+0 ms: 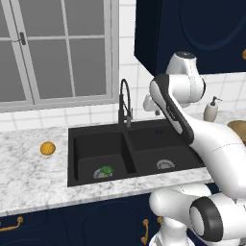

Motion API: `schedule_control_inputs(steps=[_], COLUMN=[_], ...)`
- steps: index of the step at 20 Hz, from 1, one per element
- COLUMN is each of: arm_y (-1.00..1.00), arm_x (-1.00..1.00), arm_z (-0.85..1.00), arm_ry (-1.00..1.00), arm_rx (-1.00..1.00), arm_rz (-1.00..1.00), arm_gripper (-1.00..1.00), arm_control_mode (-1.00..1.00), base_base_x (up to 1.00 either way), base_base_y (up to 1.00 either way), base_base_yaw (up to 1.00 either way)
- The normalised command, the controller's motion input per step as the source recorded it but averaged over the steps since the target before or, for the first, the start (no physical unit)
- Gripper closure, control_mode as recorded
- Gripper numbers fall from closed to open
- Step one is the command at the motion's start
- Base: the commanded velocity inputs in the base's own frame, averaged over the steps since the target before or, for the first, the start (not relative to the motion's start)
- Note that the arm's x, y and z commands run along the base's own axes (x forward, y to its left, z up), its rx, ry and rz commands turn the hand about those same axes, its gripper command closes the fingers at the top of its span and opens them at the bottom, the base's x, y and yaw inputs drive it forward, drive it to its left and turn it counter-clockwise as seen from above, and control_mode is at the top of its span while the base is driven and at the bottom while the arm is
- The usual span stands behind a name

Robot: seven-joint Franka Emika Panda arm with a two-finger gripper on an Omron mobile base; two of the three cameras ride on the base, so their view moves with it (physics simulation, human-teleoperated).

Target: Pick the broccoli from the sink and place it in the bowl. Then pick the bowl and place it in the microwave. Then close the microwave door and press the start button.

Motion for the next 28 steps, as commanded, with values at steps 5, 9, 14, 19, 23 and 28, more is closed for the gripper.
schedule_control_inputs(steps=[5,9,14,19,23,28], arm_y=[0.05,0.22,0.47,0.62,0.52,0.33], arm_x=[-0.27,-0.43,-0.49,-0.08,0.03,0.24], arm_z=[0.00,-0.09,-0.35,-0.38,-0.31,-0.31], arm_ry=[-0.02,0.00,0.00,0.00,0.01,0.10], arm_rx=[0.00,0.00,0.03,0.01,-0.05,-0.01], arm_rz=[0.01,0.03,0.01,0.00,0.00,0.00], arm_gripper=[-1.00,-1.00,-1.00,-1.00,-1.00,-1.00], arm_control_mode=[-1.00,-1.00,-1.00,-1.00,-1.00,-1.00], base_base_x=[0.00,0.00,0.00,0.00,0.00,0.00], base_base_y=[0.00,0.00,0.00,0.00,0.00,0.00], base_base_yaw=[0.00,0.00,0.00,0.00,0.00,0.00])
